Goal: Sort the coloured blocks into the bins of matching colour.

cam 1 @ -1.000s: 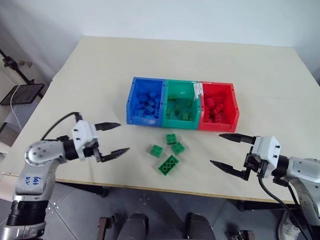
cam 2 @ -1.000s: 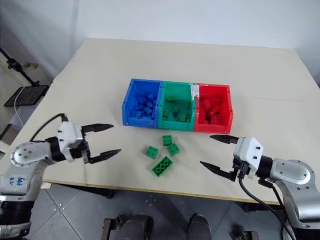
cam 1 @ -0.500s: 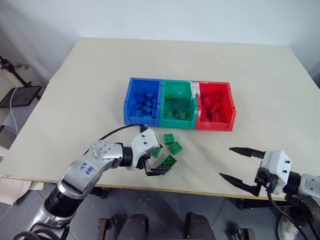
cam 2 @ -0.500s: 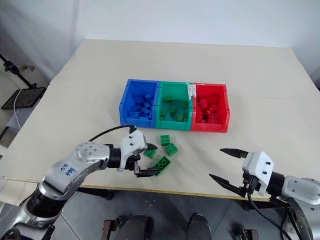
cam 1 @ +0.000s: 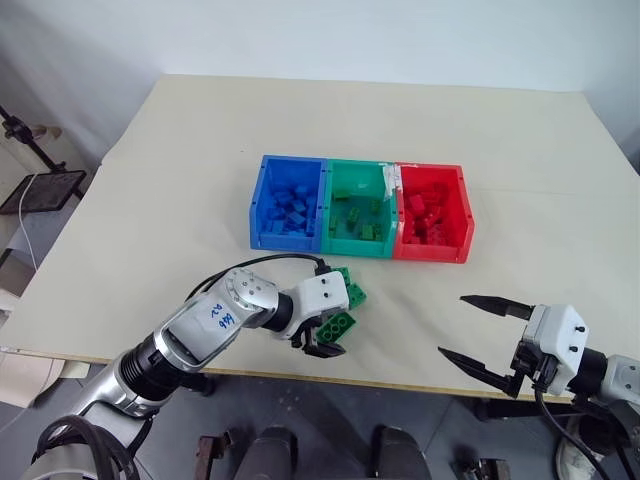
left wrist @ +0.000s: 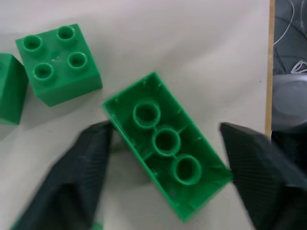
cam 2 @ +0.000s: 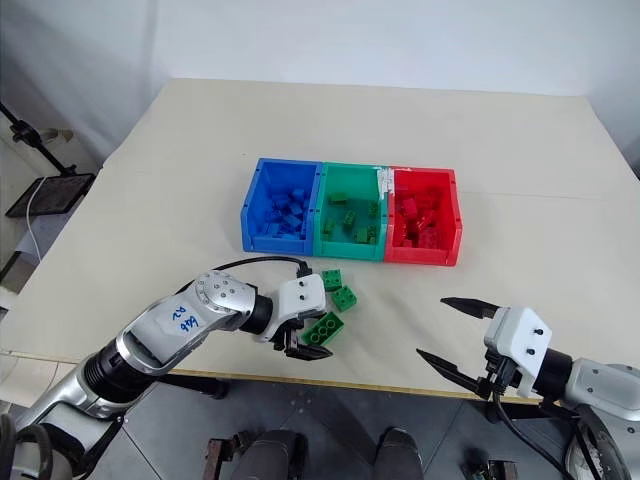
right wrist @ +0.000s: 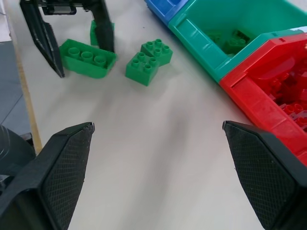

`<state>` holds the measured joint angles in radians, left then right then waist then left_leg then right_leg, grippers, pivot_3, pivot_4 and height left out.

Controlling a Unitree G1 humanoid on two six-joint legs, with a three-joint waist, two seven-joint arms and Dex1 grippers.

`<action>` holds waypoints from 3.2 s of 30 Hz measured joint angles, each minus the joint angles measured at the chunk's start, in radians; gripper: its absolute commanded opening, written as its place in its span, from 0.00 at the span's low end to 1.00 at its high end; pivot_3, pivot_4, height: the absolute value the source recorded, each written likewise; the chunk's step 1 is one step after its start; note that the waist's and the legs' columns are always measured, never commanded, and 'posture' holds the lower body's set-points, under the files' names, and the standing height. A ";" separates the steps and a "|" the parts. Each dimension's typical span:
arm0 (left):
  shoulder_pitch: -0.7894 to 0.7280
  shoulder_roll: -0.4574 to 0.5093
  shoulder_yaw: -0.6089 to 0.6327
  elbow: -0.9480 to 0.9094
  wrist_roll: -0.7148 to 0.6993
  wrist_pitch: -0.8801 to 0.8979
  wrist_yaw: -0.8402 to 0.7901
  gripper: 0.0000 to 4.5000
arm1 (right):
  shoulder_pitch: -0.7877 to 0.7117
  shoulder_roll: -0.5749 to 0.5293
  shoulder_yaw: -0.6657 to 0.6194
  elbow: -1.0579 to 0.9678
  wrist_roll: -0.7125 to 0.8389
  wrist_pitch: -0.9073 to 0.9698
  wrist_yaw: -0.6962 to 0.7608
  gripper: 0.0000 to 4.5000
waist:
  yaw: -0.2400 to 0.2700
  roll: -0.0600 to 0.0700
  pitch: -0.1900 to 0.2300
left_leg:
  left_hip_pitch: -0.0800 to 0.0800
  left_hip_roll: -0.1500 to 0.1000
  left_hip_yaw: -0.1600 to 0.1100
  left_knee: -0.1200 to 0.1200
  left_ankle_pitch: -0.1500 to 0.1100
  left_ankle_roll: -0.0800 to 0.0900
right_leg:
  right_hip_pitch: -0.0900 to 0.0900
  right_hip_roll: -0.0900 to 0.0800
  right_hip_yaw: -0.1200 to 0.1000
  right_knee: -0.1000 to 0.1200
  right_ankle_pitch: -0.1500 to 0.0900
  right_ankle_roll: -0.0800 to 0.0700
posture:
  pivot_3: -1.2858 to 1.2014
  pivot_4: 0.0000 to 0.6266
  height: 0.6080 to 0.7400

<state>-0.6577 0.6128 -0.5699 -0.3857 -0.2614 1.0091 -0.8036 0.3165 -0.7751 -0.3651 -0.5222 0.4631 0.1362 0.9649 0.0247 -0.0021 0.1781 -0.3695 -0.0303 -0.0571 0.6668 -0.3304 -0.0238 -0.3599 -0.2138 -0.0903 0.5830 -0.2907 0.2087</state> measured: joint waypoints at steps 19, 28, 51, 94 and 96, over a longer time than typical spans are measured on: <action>0.002 -0.171 0.381 0.249 -0.016 -0.485 0.056 0.33 | -0.031 0.062 -0.005 0.008 0.012 -0.002 -0.065 1.00 | 0.005 -0.001 0.001 | -0.001 0.000 -0.001 0.001 0.000 0.000 | 0.000 0.000 -0.001 0.000 0.000 0.000 | 0.52 0.24 1.00; -0.253 -0.372 0.359 0.732 0.112 -0.695 0.131 0.33 | -0.067 0.131 -0.021 -0.029 0.037 0.041 -0.203 1.00 | -0.002 -0.002 0.001 | -0.001 0.000 0.000 -0.001 0.000 0.000 | -0.001 0.000 -0.001 0.000 0.000 0.001 | 0.52 0.24 1.00; 0.261 0.068 0.667 0.507 -0.034 -0.860 -0.239 1.00 | -0.272 0.074 0.112 0.026 0.032 0.069 -0.141 1.00 | -0.020 -0.001 0.000 | 0.000 0.003 0.000 0.000 0.000 -0.001 | -0.002 0.002 -0.001 0.002 0.000 0.000 | 0.52 0.24 1.00; -0.128 -0.224 0.087 0.563 0.305 -0.749 -0.251 0.51 | 0.027 0.101 -0.034 0.056 -0.022 -0.081 -0.097 1.00 | 0.000 -0.001 0.001 | 0.000 0.003 0.002 0.000 -0.001 -0.001 | -0.002 0.002 -0.001 0.000 0.000 0.000 | 0.52 0.24 1.00; -0.129 -0.224 0.086 0.564 0.308 -0.746 -0.265 0.39 | 0.028 0.101 -0.034 0.058 -0.023 -0.093 -0.096 1.00 | 0.000 -0.001 0.001 | 0.000 0.003 0.002 0.000 -0.001 -0.001 | -0.001 0.002 -0.001 0.000 0.000 0.000 | 0.52 0.24 1.00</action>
<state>-0.7871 0.3891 -0.4835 0.1780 0.0462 0.2629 -1.0691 0.3447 -0.6736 -0.3993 -0.4644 0.4401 0.0433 0.8684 0.0251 -0.0030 0.1786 -0.3700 -0.0274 -0.0552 0.6667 -0.3312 -0.0244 -0.3613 -0.2114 -0.0909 0.5832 -0.2908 0.2083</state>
